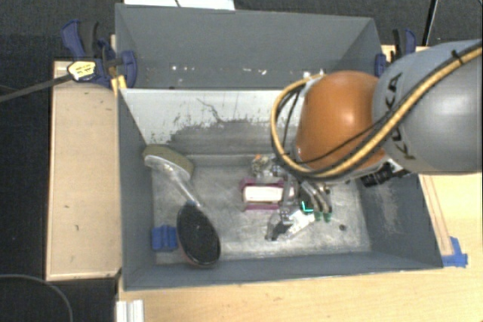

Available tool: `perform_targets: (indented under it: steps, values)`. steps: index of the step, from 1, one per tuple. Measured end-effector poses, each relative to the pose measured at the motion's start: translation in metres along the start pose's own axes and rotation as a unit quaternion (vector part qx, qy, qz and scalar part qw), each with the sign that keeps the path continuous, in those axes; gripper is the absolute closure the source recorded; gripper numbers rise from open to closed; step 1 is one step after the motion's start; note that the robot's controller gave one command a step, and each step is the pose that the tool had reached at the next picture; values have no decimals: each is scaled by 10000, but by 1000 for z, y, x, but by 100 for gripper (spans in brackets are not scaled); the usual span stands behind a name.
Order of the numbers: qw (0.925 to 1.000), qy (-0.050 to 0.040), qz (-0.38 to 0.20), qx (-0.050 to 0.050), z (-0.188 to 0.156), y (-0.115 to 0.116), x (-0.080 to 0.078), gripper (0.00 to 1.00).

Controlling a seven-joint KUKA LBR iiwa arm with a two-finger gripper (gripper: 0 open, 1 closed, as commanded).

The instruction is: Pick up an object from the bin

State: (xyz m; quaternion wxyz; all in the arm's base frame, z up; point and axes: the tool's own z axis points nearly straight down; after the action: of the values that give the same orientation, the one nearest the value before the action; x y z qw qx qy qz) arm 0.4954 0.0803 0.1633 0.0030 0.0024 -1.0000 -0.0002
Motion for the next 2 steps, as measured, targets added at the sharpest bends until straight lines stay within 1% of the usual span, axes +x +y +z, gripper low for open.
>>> perform_targets:
  steps: [1,2]
  values:
    - [9976,-52,696,-12,89,-33,-51,0]
    - [9934,-54,1142,-12,62,-20,-39,0]
